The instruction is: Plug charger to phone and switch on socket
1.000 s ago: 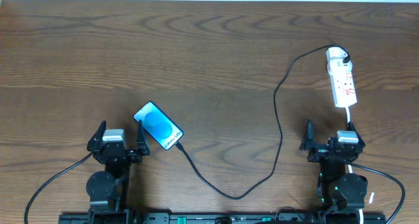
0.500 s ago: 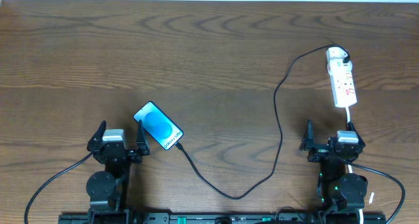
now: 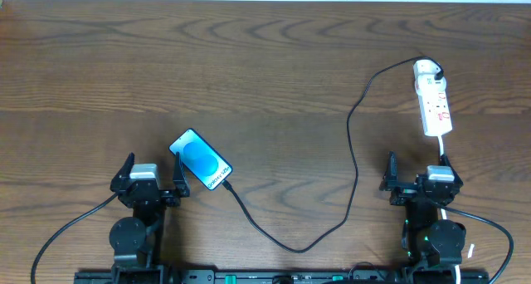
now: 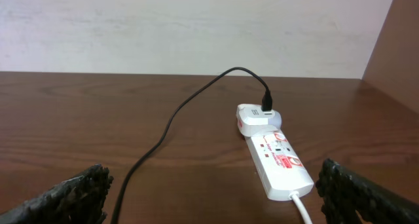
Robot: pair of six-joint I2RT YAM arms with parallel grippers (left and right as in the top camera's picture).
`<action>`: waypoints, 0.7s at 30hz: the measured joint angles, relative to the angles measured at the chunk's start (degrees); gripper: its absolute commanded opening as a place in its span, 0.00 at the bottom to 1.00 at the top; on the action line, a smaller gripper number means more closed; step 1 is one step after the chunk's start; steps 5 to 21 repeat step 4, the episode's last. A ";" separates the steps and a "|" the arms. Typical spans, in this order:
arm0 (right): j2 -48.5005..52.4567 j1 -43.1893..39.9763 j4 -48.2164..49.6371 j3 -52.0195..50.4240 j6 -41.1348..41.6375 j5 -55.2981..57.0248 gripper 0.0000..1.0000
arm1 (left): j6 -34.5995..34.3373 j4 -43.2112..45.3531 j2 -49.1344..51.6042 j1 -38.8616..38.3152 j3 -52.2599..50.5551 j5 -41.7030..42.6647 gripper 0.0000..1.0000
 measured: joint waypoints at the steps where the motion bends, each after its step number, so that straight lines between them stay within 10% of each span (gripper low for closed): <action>1: 0.00 0.00 0.00 0.00 0.00 0.00 0.99 | 0.00 0.00 0.00 0.00 0.00 0.00 0.92; 21: 0.00 0.00 0.00 0.00 0.00 0.02 0.99 | 0.00 0.00 0.00 0.00 0.00 0.00 0.92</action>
